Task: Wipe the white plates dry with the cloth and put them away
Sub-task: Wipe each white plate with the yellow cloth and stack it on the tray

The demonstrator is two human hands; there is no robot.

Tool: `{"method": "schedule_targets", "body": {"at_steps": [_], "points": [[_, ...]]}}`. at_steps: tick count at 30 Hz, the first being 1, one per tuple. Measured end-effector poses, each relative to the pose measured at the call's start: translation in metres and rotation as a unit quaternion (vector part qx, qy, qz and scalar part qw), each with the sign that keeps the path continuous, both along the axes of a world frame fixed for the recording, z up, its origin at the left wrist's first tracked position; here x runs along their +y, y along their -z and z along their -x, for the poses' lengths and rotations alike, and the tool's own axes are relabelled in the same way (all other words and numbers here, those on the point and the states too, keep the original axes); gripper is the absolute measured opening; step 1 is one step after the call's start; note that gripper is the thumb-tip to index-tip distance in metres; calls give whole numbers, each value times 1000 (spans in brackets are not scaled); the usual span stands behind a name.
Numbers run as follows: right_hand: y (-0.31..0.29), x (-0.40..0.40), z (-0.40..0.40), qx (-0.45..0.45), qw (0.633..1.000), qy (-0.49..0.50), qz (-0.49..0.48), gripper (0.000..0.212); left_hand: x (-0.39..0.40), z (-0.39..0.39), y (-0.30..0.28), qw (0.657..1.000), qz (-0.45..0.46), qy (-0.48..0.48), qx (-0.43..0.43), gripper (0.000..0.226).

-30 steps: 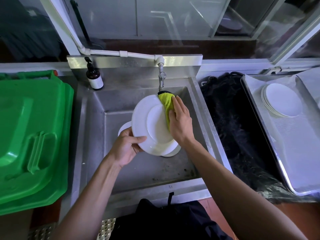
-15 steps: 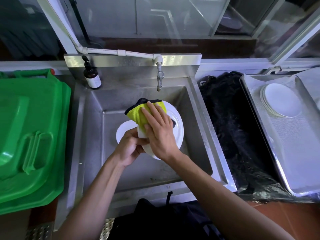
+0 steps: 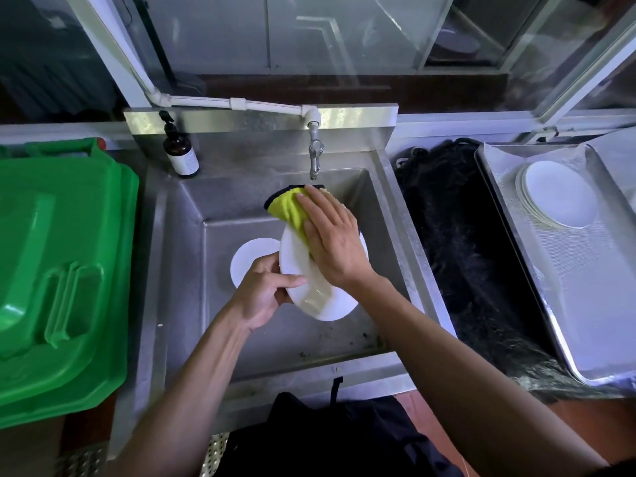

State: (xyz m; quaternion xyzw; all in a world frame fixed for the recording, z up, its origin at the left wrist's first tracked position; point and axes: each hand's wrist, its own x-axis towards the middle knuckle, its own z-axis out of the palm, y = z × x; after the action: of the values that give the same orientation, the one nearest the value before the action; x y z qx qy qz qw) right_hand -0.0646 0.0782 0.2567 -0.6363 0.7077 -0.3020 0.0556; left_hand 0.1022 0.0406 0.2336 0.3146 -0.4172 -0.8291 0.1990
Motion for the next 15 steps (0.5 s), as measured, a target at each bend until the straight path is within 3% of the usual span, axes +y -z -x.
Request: {"method": "schedule_targets", "body": {"at_steps": [7, 15], "points": [[15, 2, 12, -109, 983, 137, -47, 46, 2, 1, 4, 999, 1, -34, -15, 40], [23, 19, -3, -168, 956, 217, -101, 52, 6, 8, 7, 997, 1, -74, -23, 36]]}}
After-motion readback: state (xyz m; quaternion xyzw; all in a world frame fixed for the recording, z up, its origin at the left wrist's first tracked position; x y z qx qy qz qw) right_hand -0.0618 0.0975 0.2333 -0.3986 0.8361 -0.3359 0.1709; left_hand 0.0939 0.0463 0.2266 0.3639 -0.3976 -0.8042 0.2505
